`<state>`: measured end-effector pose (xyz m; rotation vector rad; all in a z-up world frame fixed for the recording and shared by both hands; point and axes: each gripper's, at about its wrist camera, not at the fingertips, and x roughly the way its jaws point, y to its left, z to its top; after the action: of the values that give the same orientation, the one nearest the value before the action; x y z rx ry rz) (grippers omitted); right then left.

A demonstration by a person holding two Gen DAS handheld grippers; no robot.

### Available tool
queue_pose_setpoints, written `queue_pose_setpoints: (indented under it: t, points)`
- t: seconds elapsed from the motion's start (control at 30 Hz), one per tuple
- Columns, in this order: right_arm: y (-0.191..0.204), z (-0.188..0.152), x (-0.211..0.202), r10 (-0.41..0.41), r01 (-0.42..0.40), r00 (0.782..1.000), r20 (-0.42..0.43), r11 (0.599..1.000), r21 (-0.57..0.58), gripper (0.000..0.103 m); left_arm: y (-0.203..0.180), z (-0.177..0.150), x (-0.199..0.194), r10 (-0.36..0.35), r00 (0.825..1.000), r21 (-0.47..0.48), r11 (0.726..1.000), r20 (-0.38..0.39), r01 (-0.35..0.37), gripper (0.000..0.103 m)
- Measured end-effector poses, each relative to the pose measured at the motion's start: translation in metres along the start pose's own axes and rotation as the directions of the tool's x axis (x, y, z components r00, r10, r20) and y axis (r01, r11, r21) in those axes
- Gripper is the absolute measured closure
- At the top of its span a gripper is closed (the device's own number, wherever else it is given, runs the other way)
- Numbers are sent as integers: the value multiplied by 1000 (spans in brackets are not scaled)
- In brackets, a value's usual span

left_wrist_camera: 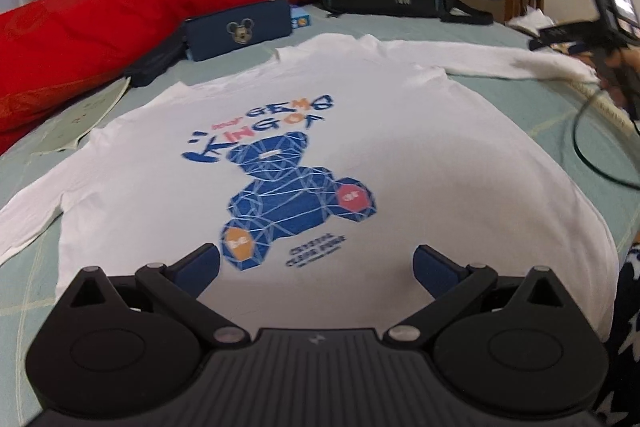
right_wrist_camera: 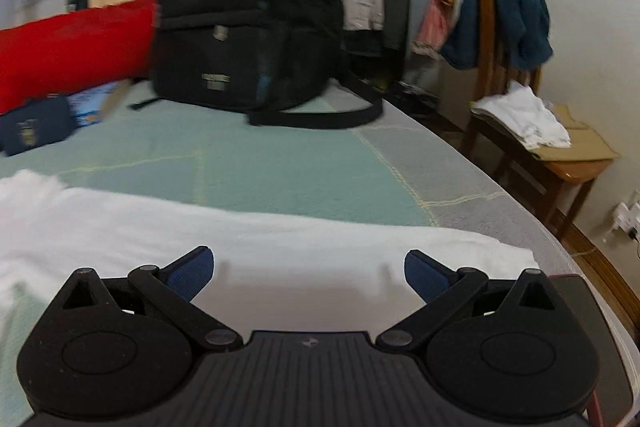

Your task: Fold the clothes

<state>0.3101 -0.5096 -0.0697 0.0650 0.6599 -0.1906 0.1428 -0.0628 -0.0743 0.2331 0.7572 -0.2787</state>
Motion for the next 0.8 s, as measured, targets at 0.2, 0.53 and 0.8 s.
queue_pose_setpoints:
  t: [0.2,0.53,0.8]
  points:
    - [0,-12,26,1,-2,999,-39,1000,-16,0,-14,3,3,17,1000,68,998,7,-17,1]
    - [-1,-20,22,7,-7,999,-35,1000,-5,0,-16,3,4,-3,1000,67,998,1,2,1]
    - [-11,-26,9,36,-37,997,-71,999,-15,0,-17,1,2,-6,1000,78,997,3,5,1]
